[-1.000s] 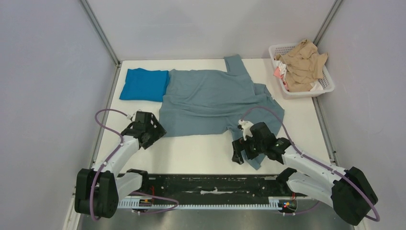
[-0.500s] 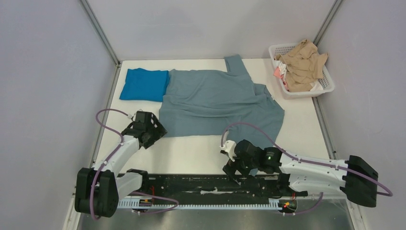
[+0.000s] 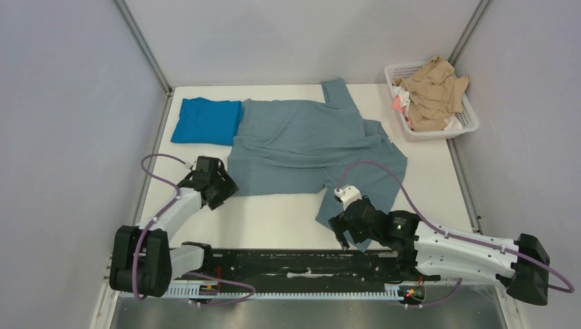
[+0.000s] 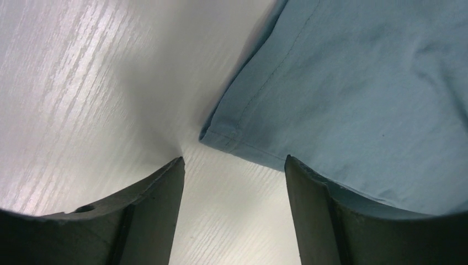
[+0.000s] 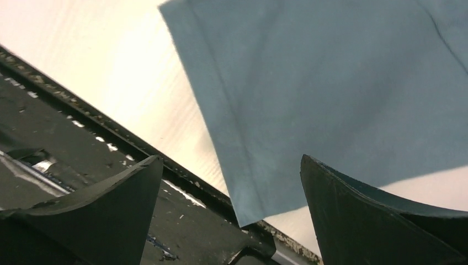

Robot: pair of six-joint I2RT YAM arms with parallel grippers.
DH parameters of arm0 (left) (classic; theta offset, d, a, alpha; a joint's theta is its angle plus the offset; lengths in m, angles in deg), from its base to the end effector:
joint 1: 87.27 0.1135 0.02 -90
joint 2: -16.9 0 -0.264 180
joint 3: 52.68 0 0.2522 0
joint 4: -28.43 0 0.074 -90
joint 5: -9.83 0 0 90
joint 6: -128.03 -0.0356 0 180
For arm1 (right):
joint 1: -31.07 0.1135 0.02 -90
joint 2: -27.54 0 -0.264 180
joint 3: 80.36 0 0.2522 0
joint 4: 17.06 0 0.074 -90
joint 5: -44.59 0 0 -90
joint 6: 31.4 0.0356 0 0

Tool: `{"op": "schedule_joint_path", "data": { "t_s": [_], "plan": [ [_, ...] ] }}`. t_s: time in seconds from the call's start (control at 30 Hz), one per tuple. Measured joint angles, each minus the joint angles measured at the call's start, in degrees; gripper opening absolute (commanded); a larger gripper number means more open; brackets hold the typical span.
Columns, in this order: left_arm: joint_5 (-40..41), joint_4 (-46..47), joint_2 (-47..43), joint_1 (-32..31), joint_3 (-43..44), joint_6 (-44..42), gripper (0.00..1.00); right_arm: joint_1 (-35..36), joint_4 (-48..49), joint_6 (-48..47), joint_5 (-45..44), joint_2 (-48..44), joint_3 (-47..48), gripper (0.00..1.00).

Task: Fold and stack the t-shirts
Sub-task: Flatten out the tshirt

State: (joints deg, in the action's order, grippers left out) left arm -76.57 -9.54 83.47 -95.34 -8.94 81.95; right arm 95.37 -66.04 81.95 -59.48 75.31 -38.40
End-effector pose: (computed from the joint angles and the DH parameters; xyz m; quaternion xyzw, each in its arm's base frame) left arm 0.1992 -0.0260 0.1623 -0.3052 0.9178 -0.0831 0.2398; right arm 0.0755 0.1369 0.1948 -0.2962 0.8992 0.1236 0.2974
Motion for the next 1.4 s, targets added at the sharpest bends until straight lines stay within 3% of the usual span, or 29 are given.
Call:
{"op": "schedule_joint_path", "data": {
  "t_s": [0.4, 0.47, 0.53, 0.57, 0.83, 1.0, 1.3, 1.4],
  "plan": [
    [-1.88, 5.92, 7.78, 0.35, 2.97, 0.22, 0.43, -6.51, -3.82, 8.13, -2.8, 0.09, -3.28, 0.96],
    [-2.34, 7.19, 9.01, 0.39, 3.39, 0.31, 0.31, -7.8, -3.82, 8.04, -1.97, 0.28, -3.37, 0.96],
    [-2.47, 8.11, 10.19, 0.44, 3.8, 0.59, 0.04, -8.92, -3.78, 7.65, -1.01, 0.85, -3.37, 0.95],
    [-2.58, 8.28, 10.71, 0.48, 4.02, 1.01, 0.02, -9.53, -3.78, 7.39, -0.61, 1.38, -3.39, 0.94],
    [-2.86, 9.01, 11.8, 0.59, 4.57, 1.18, 0.02, -11.69, -2.95, 4.98, 3.69, 3.82, -3.39, 0.79],
    [-2.51, 7.89, 10.21, 0.59, 3.74, 1.18, 0.02, -11.69, -2.99, 4.2, 5.44, 6.91, -3.39, 0.64],
    [-0.98, 4.13, 6.08, 0.59, 2.14, 1.2, 0.02, -11.65, -4.09, 5.68, 4.94, 12.09, -1.05, 0.6],
    [-0.79, 3.65, 5.66, 0.59, 1.92, 1.2, 0.02, -11.15, -5.16, 6.78, 4.24, 12.85, -0.39, 0.52]
  ]
}}
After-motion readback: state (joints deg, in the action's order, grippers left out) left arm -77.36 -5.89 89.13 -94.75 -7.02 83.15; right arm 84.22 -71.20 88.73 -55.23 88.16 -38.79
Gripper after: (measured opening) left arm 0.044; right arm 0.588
